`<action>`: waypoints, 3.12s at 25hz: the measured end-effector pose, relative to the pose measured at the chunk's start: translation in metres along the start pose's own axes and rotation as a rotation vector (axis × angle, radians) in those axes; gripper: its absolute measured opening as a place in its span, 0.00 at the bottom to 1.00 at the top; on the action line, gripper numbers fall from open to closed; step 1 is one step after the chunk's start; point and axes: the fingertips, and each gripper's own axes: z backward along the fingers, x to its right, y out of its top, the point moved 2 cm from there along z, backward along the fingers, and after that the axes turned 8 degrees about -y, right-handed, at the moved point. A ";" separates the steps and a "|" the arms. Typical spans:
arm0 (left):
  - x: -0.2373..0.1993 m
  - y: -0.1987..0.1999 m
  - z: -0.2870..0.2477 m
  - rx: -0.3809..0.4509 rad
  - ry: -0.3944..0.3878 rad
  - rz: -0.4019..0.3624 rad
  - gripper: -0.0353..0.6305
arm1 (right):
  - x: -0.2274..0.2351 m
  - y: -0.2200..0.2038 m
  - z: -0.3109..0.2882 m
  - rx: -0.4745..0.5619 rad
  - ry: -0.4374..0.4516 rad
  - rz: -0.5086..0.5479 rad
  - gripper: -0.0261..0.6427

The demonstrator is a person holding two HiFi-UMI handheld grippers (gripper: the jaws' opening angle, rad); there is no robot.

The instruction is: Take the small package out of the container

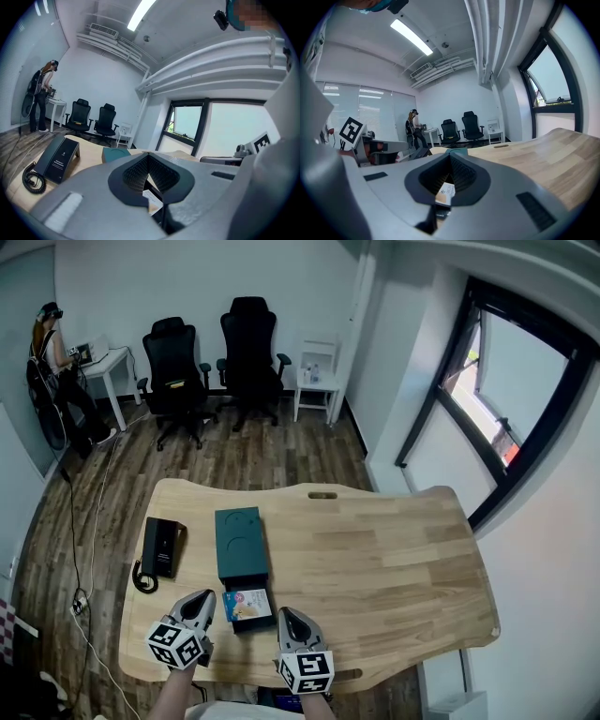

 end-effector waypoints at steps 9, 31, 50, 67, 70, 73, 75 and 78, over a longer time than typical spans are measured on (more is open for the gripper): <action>-0.003 -0.013 -0.004 -0.041 0.009 0.002 0.06 | 0.005 -0.013 -0.002 -0.026 0.000 -0.005 0.04; -0.040 -0.079 -0.018 -0.142 0.090 0.173 0.06 | 0.024 -0.061 -0.035 -0.174 0.021 -0.013 0.04; -0.055 -0.143 -0.034 -0.247 0.123 0.427 0.33 | 0.028 -0.086 -0.066 -0.249 0.074 -0.002 0.04; -0.058 -0.159 -0.050 -0.284 0.049 0.582 0.33 | 0.034 -0.094 -0.084 -0.286 0.082 0.003 0.04; -0.056 -0.157 -0.049 -0.282 0.035 0.590 0.30 | 0.034 -0.094 -0.084 -0.285 0.082 0.003 0.04; -0.057 -0.154 -0.046 -0.277 0.028 0.592 0.26 | 0.032 -0.092 -0.085 -0.280 0.085 0.005 0.04; -0.058 -0.152 -0.042 -0.265 0.025 0.600 0.25 | 0.029 -0.091 -0.084 -0.278 0.087 0.005 0.04; -0.059 -0.149 -0.038 -0.248 0.018 0.621 0.23 | 0.025 -0.091 -0.082 -0.278 0.089 0.007 0.04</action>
